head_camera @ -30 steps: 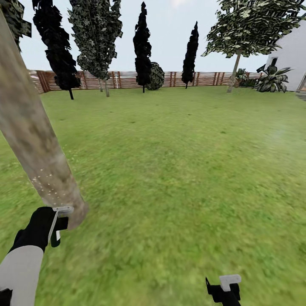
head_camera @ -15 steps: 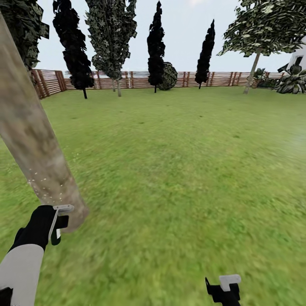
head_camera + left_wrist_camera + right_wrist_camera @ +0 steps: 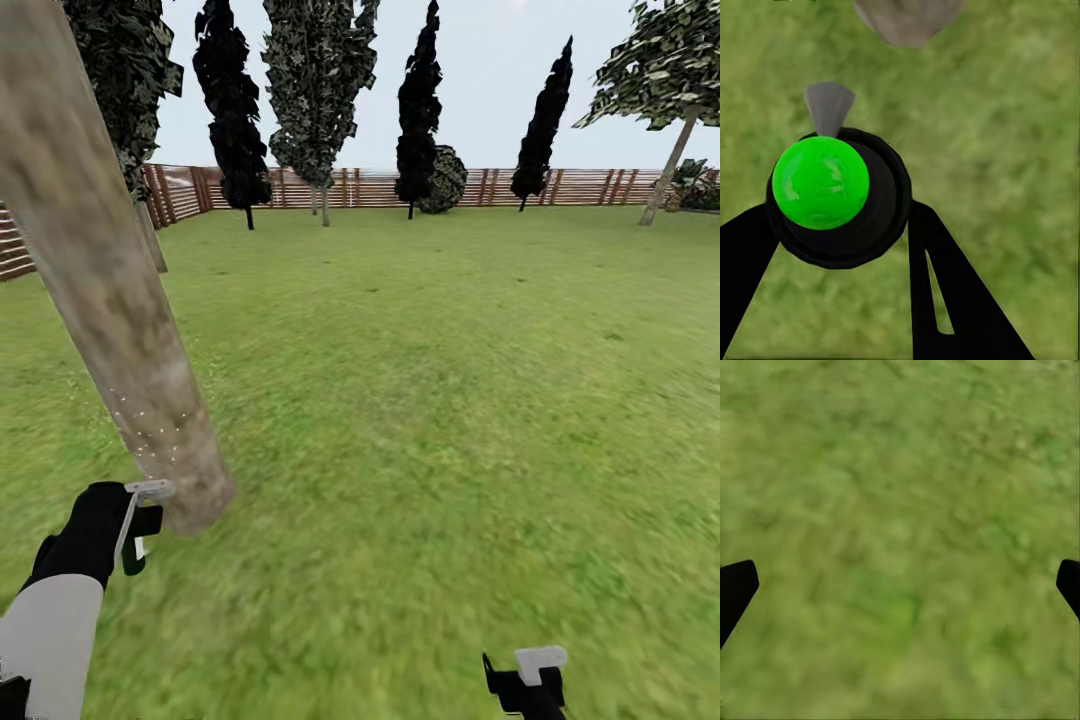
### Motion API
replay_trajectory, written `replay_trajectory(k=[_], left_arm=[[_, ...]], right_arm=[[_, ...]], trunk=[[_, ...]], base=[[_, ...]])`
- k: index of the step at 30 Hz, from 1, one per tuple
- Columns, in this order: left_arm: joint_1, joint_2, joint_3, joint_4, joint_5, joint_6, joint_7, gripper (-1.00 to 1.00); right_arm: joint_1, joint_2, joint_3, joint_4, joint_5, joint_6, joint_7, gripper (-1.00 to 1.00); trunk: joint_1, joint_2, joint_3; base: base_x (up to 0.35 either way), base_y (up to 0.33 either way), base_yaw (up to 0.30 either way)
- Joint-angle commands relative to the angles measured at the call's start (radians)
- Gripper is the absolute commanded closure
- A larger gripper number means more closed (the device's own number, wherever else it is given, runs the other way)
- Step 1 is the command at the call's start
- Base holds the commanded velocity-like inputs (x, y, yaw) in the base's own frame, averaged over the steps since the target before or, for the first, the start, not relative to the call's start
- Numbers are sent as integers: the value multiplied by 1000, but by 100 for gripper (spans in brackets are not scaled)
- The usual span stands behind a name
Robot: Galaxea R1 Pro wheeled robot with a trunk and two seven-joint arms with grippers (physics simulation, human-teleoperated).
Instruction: In the garden, pick up the pesticide atomizer on the floor and spray pesticide onto both trees until each tree trunk is fully covered.
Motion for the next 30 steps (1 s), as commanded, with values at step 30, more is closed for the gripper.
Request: replay_trajectory(k=[30], left_arm=[[0,-2,2,-6,-14,38,-1,100]], right_arm=[[-1,-3,-5,1,11,-4,-8,-100]], trunk=[[0,0,-1]], base=[[133,-233,93]])
